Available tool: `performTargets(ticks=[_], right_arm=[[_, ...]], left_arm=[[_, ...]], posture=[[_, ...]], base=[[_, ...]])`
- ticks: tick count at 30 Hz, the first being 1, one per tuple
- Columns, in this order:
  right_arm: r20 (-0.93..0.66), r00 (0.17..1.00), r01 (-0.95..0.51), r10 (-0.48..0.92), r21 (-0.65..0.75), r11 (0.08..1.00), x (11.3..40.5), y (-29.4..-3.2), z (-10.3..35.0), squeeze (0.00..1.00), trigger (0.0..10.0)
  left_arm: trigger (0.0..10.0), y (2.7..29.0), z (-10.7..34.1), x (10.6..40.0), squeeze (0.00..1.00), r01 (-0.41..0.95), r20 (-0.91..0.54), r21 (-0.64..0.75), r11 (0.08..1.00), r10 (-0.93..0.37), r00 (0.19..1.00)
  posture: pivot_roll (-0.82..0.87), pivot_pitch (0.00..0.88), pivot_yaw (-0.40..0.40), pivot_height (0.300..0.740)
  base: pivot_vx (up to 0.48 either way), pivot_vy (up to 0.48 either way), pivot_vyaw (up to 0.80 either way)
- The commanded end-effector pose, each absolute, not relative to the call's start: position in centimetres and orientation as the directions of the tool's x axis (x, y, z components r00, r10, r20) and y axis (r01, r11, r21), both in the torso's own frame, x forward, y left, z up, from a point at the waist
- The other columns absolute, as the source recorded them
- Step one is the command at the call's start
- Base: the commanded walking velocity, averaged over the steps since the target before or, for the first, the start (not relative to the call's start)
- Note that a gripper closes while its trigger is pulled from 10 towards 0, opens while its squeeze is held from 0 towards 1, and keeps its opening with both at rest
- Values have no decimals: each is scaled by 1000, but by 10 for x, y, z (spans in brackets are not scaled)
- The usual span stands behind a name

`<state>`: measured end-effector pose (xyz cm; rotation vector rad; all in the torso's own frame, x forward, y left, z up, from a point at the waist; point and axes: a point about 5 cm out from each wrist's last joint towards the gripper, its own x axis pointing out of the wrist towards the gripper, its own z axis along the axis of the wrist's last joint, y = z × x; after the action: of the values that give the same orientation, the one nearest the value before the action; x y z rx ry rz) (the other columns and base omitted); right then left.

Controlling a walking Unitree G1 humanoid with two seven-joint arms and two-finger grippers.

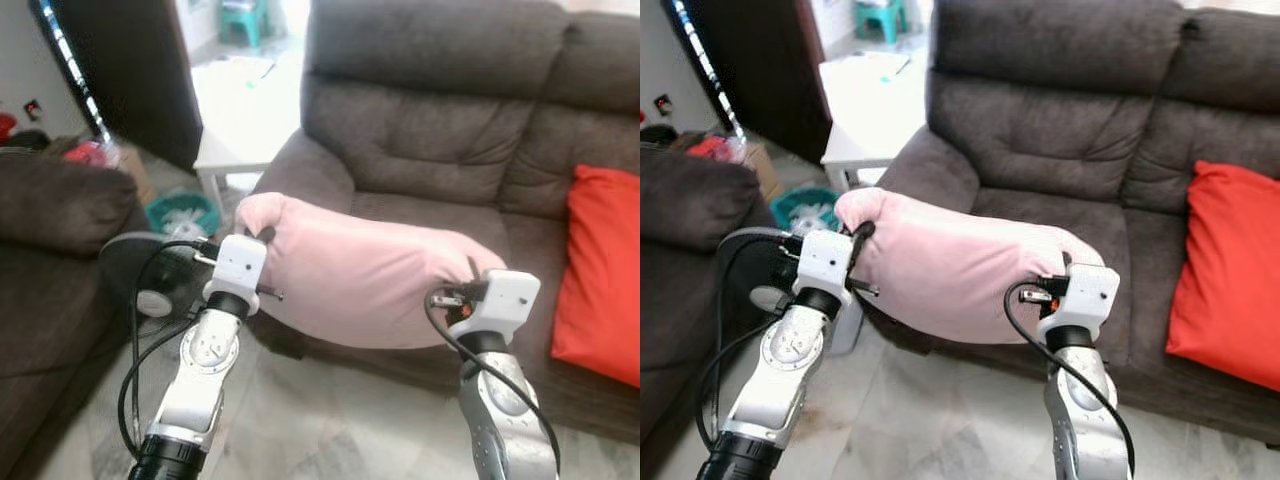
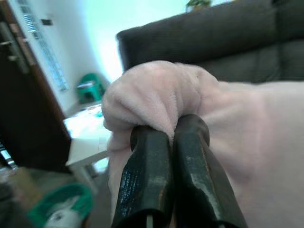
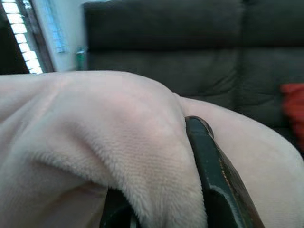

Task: Move the pillow to the sofa from floor

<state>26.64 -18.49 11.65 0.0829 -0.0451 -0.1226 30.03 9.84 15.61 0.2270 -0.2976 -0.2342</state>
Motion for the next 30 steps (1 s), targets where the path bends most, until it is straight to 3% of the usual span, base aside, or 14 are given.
performTargets(ticks=[1, 14, 19, 30], right_arm=[[169, 982, 65, -84, 114, 991, 272, -173, 144, 0, 10000], [176, 983, 40, -53, 73, 996, 273, -171, 146, 0, 10000], [178, 983, 24, -35, 64, 998, 273, -169, 147, 0, 10000], [180, 983, 21, -36, 87, 996, 274, -168, 147, 0, 10000]], left_arm=[[10000, 108, 161, 302, 0, 161, 281, 262, 952, -235, 931], [10000, 108, 161, 302, 0, 157, 281, 259, 953, -230, 932], [10000, 108, 161, 302, 0, 158, 280, 258, 953, -230, 932], [10000, 108, 161, 302, 0, 157, 279, 256, 954, -229, 933]], posture=[[68, 29, -33, 740], [67, 31, -37, 740], [68, 32, -38, 740], [69, 26, -41, 740]], base=[[274, 0, 0], [272, 0, 0], [271, 0, 800], [273, 0, 0]])
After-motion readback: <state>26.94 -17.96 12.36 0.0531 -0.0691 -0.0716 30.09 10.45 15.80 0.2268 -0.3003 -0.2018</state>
